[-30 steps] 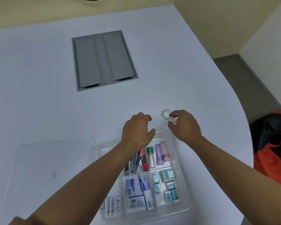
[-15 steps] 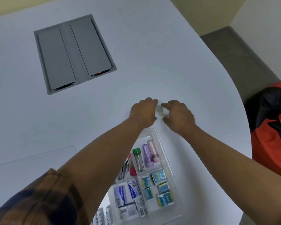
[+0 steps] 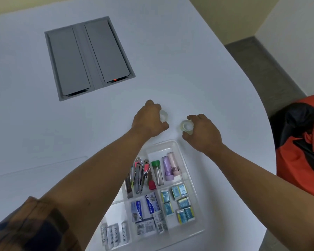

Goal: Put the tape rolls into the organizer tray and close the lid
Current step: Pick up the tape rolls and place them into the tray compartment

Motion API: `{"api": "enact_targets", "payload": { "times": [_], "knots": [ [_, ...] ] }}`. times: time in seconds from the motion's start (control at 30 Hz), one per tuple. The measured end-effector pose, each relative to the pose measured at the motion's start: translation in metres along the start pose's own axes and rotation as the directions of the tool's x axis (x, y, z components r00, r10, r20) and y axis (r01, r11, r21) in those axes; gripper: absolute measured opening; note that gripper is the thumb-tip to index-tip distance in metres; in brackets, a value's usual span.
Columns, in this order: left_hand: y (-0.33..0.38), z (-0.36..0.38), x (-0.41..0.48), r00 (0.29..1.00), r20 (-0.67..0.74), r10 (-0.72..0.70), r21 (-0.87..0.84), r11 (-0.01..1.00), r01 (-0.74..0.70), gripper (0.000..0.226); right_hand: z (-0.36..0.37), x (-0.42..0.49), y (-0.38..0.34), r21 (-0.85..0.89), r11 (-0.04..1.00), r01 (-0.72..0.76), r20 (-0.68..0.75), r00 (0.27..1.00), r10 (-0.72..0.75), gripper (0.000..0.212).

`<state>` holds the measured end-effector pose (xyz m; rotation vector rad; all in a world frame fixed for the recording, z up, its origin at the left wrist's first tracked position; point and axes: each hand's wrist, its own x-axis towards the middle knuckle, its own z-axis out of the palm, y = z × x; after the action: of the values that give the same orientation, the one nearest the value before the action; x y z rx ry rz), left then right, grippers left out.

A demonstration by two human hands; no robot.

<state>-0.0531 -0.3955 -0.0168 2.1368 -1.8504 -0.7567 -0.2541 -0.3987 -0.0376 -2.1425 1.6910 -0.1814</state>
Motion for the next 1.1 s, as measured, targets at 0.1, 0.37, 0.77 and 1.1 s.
{"api": "enact_targets", "payload": {
  "times": [0.1, 0.37, 0.77, 1.1],
  "knots": [
    [-0.014, -0.015, -0.017, 0.999, -0.043, -0.026, -0.057, 0.998, 0.024, 0.059, -0.008, -0.006, -0.016, 0.039, 0.999, 0.011, -0.024, 1.000, -0.010, 0.053],
    [-0.046, -0.050, -0.104, 0.967, -0.226, -0.116, -0.233, 0.971, 0.062, 0.043, -0.022, -0.048, -0.086, 0.209, 0.968, 0.143, -0.029, 0.990, -0.140, 0.052],
    [-0.113, -0.025, -0.236, 0.903, -0.260, -0.342, -0.226, 0.931, 0.287, 0.058, 0.024, -0.130, -0.163, 0.168, 0.920, 0.353, 0.224, 0.895, -0.385, 0.055],
    [-0.128, -0.015, -0.242, 0.904, -0.268, -0.332, -0.098, 0.943, 0.318, 0.047, 0.048, -0.141, -0.187, -0.095, 0.817, 0.569, 0.369, 0.782, -0.502, 0.055]
  ]
}}
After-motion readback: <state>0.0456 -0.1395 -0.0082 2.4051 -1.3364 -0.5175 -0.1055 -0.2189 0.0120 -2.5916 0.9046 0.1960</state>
